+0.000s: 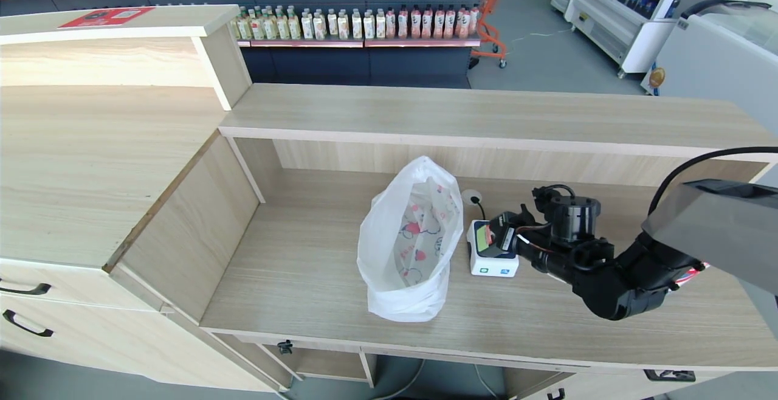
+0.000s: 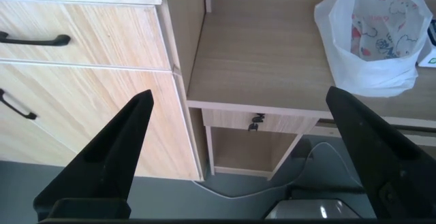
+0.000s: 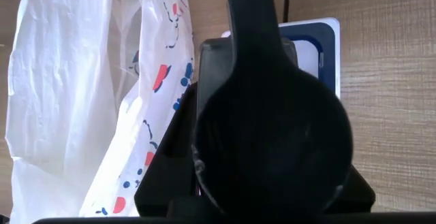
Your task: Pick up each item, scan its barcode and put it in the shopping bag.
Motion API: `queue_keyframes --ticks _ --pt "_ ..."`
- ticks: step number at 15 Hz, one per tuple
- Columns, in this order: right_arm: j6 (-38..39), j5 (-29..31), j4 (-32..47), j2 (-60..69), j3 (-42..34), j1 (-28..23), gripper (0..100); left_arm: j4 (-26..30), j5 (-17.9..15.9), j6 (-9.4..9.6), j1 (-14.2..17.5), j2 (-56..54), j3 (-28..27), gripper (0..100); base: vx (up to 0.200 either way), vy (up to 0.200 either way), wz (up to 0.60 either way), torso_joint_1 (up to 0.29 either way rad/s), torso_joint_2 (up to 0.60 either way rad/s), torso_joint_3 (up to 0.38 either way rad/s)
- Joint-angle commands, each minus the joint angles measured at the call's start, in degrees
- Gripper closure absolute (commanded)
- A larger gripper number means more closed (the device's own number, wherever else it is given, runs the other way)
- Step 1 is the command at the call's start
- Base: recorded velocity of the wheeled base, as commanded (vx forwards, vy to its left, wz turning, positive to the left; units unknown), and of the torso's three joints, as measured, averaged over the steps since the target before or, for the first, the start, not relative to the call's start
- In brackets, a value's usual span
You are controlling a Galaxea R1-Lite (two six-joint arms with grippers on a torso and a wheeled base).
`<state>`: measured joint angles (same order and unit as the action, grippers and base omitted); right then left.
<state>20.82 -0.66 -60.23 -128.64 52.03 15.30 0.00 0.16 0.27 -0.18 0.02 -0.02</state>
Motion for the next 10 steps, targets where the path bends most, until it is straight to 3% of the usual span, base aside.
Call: queue_keyframes --ticks 1,10 --pt "0.0 0.0 -0.1 -0.8 0.1 -0.1 100 0.0 0.0 0.00 0.0 0.0 -0.1 0 0.000 0.000 0.00 0.000 0.00 0.000" --pt "0.2 -0.1 -0.3 -1.6 0.5 -0.3 100 0.0 0.0 0.00 0.0 0.0 0.0 0 0.000 0.000 0.00 0.000 0.00 0.000"
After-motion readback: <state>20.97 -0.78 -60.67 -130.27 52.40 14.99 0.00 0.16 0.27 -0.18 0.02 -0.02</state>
